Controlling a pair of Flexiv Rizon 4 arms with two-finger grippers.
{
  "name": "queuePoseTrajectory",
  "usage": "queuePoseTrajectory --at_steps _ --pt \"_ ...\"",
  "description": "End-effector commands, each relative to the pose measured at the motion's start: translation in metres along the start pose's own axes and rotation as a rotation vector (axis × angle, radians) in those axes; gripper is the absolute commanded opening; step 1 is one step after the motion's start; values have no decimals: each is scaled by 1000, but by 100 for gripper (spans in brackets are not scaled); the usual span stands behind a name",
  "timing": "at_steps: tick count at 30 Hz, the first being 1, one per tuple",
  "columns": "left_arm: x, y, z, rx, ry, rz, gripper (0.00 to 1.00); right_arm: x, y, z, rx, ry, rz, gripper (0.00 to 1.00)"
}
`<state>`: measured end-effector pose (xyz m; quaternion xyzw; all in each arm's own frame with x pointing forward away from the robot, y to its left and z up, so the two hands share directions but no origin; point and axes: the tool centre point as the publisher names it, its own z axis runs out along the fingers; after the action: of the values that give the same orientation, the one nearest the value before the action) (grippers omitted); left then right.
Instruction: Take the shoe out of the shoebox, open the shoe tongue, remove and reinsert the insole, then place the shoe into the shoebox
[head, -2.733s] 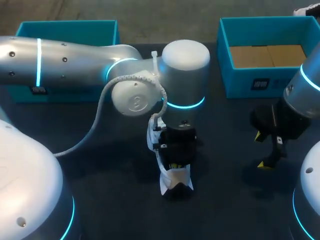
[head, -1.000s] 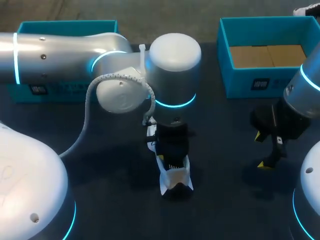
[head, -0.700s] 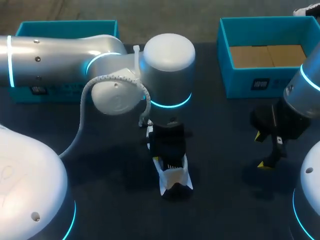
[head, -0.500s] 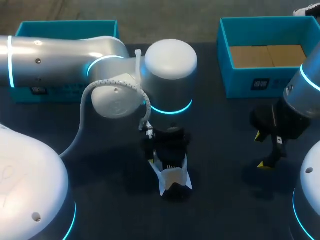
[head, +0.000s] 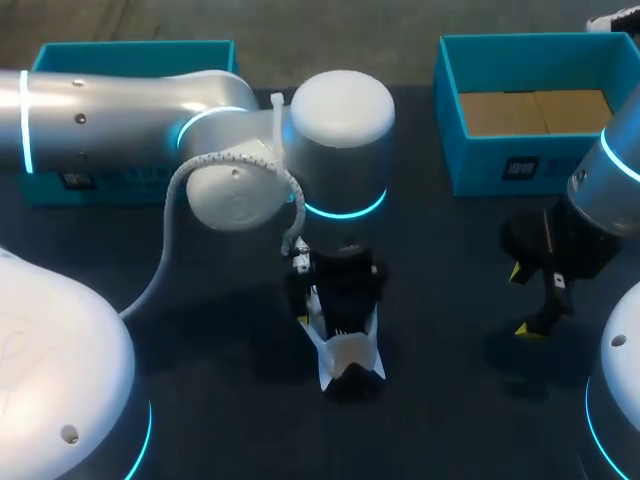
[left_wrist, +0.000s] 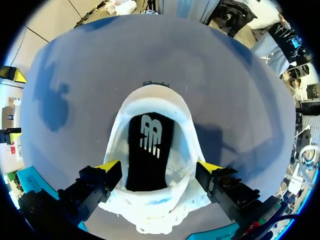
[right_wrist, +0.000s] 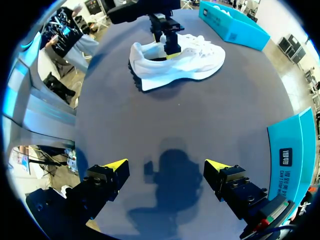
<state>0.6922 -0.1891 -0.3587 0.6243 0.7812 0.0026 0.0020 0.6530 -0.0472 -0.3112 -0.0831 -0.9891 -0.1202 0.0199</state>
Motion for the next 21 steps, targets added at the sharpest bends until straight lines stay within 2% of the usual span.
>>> queuePoseTrajectory --at_steps 1,8,14,21 --pt "3 9 1 9 -6 1 100 1 -1 0 0 -3 -1 100" --pt "-3 15 -1 7 6 14 100 1 -1 0 0 -3 -1 100" --pt "-5 18 -4 62 -22 22 100 1 -1 0 0 -3 -1 100" --pt "-6 22 -10 48 -17 21 100 1 -1 0 0 -3 -1 100"
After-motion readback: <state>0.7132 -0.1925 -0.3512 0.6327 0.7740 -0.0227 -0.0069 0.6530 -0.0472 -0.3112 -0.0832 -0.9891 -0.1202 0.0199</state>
